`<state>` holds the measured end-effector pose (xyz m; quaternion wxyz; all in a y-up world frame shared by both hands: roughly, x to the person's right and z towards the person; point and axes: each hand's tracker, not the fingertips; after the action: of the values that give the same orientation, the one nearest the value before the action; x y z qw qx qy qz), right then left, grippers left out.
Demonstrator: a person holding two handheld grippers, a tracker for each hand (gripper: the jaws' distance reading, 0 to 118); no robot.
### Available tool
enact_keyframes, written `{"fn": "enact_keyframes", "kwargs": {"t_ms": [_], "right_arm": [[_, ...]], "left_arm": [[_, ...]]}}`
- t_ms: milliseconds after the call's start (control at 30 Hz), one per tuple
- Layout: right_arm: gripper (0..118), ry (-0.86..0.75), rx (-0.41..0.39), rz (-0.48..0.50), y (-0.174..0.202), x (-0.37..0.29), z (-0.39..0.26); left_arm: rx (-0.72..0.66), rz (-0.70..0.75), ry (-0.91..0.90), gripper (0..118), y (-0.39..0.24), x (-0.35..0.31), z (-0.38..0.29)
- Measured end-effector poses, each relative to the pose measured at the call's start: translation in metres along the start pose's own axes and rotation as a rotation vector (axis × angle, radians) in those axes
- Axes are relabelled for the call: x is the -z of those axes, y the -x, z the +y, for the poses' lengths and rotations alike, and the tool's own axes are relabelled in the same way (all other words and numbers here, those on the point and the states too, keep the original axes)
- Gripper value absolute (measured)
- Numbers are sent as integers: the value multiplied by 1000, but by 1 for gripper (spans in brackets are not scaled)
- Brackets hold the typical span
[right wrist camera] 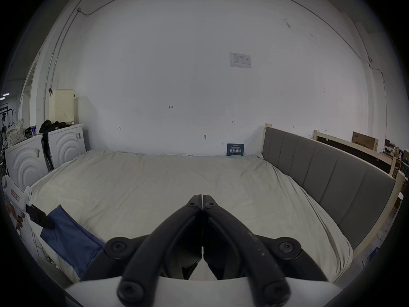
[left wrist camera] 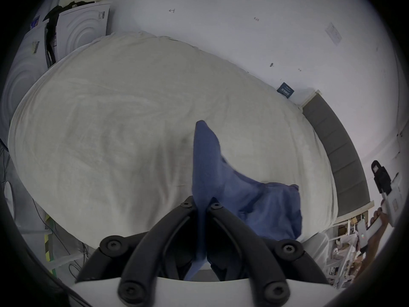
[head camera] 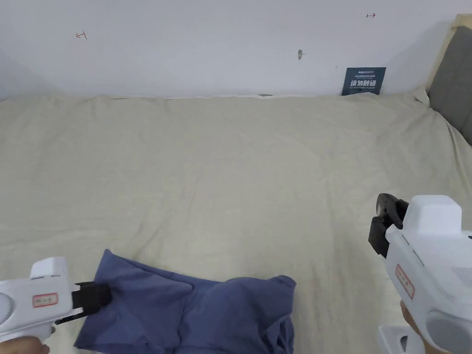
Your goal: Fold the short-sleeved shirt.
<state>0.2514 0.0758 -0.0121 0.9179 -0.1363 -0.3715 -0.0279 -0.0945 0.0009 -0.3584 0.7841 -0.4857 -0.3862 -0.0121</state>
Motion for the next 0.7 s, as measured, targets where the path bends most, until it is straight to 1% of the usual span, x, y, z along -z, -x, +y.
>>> {"fn": "enact_keyframes", "kwargs": {"t_ms": [67, 167, 367, 433, 500, 567, 633, 700], "right_arm": [[2, 0, 2, 1, -2, -1, -1], [2, -2, 8, -1, -6, -5, -1], [2, -9, 14, -22, -18, -12, -2], [2, -11, 15, -35, -22, -15, -2], [2, -13, 14, -49, -27, -17, -3], [2, -11, 17, -61, -32, -18, -4], [2, -6, 20, -70, -36, -19, -5], [2, -1, 22, -78, -40, -20, -7]], "left_arm": [[11, -29, 6, 8, -30, 2, 3], [46, -134, 31, 8, -69, 17, 6], [216, -239, 145, 8, -162, 65, -1], [256, -218, 187, 8, -189, 84, -8], [327, -196, 228, 8, -213, 107, -20], [377, -154, 265, 8, -230, 129, -33], [387, -134, 301, 8, -239, 152, -45], [361, -122, 345, 9, -243, 172, -54]]}}
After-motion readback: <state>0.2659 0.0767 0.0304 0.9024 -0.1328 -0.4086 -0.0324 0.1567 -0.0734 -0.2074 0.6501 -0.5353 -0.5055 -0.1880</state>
